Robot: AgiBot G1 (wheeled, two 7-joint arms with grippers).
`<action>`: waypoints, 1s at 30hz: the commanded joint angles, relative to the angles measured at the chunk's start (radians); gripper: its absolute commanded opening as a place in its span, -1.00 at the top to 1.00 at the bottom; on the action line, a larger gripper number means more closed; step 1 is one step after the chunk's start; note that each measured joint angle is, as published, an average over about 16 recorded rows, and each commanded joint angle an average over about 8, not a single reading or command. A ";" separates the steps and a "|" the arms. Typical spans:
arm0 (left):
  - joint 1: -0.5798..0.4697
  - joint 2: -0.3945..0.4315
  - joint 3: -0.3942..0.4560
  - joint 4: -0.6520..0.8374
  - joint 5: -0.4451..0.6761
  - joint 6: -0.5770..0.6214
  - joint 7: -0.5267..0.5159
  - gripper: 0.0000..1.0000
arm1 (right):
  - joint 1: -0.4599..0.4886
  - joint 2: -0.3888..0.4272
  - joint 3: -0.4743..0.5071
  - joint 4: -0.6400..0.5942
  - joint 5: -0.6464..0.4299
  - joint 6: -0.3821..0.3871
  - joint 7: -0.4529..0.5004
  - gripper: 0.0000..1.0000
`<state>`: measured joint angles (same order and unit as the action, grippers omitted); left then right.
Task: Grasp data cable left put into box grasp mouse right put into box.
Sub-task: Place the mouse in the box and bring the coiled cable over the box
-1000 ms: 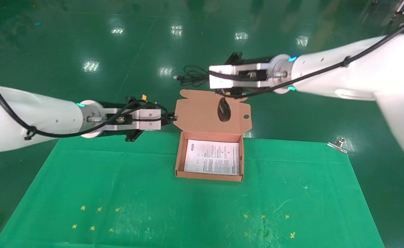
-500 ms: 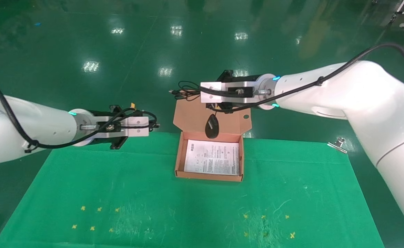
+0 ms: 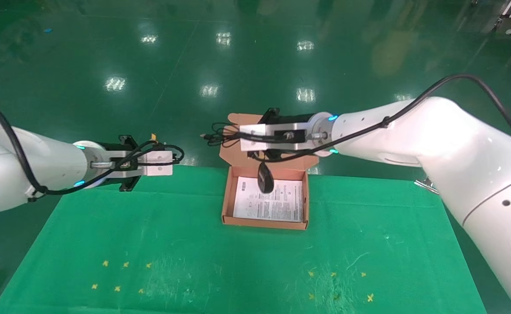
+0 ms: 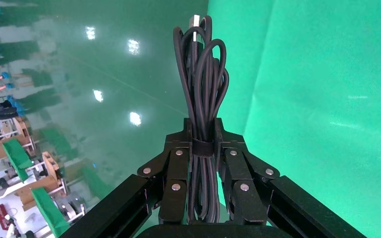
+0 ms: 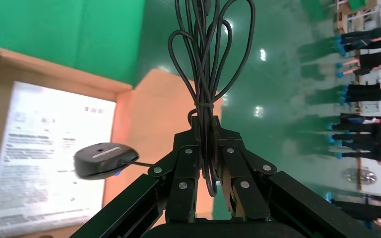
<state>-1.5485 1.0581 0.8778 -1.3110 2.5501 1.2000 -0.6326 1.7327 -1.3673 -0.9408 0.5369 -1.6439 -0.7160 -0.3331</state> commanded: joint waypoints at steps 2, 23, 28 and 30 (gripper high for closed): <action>0.000 0.000 0.001 -0.005 0.005 0.008 -0.007 1.00 | -0.005 -0.001 -0.028 0.005 0.021 0.005 0.004 1.00; 0.001 0.000 0.001 -0.007 0.007 0.010 -0.009 1.00 | -0.045 -0.002 -0.240 -0.095 0.212 0.061 0.248 -0.23; 0.001 0.000 0.001 -0.007 0.007 0.010 -0.009 1.00 | -0.042 -0.001 -0.260 -0.100 0.214 0.057 0.259 -1.00; 0.001 0.000 0.001 -0.007 0.007 0.010 -0.009 1.00 | -0.042 0.004 -0.259 -0.093 0.214 0.056 0.258 -1.00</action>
<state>-1.5458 1.0647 0.8807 -1.3134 2.5550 1.2052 -0.6392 1.6903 -1.3588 -1.1997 0.4539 -1.4297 -0.6601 -0.0734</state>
